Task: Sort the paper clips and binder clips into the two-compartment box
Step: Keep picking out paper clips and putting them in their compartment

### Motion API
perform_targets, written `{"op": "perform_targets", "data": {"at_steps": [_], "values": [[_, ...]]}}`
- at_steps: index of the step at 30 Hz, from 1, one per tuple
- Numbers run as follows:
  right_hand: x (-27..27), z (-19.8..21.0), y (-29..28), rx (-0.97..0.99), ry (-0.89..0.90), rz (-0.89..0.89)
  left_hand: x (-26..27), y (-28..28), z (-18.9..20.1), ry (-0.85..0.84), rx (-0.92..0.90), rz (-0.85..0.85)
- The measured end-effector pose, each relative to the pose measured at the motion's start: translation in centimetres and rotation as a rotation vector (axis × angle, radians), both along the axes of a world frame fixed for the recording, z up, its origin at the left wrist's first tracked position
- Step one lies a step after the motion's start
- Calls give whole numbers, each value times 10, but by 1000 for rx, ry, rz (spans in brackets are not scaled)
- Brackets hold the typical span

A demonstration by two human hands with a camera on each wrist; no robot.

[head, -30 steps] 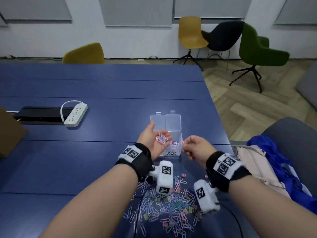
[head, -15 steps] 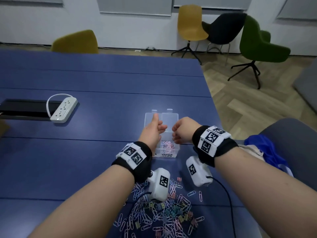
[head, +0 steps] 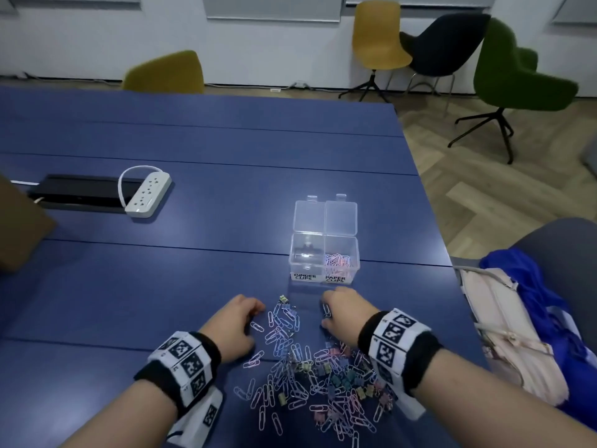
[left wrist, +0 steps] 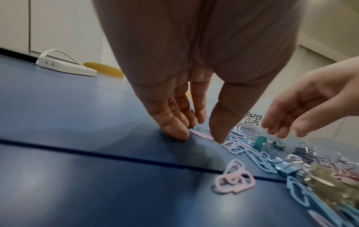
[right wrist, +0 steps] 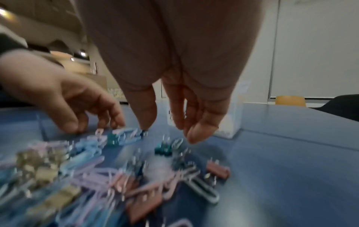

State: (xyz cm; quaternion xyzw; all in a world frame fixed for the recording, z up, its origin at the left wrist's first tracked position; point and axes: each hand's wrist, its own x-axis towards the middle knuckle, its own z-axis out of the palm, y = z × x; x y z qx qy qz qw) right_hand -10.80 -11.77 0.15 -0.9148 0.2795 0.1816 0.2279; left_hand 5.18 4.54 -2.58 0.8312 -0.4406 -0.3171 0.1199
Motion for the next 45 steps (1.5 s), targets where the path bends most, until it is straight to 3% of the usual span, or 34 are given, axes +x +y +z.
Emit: {"op": "perform_targets", "data": {"at_steps": [4,13,20,31,38,43,45], "values": [[12,-15,16,-6,25,-84,-15,-14,1,-31,12,-42],[13,-10,45,-55,48,39,-26,-22,1,-101,0,-81],[2,-18,59,-36,29,-39,-34,-21,0,-129,-46,-41],[22,-12,85,-64,131,32,-53,-29,4,-229,128,-38],[16,-10,82,-50,109,-93,-52,-18,3,-166,127,24],[-9,-12,61,142,-120,-356,-33,-1,10,59,-62,161],[-21,-10,54,216,-165,-421,-24,9,11,236,-140,212]]}}
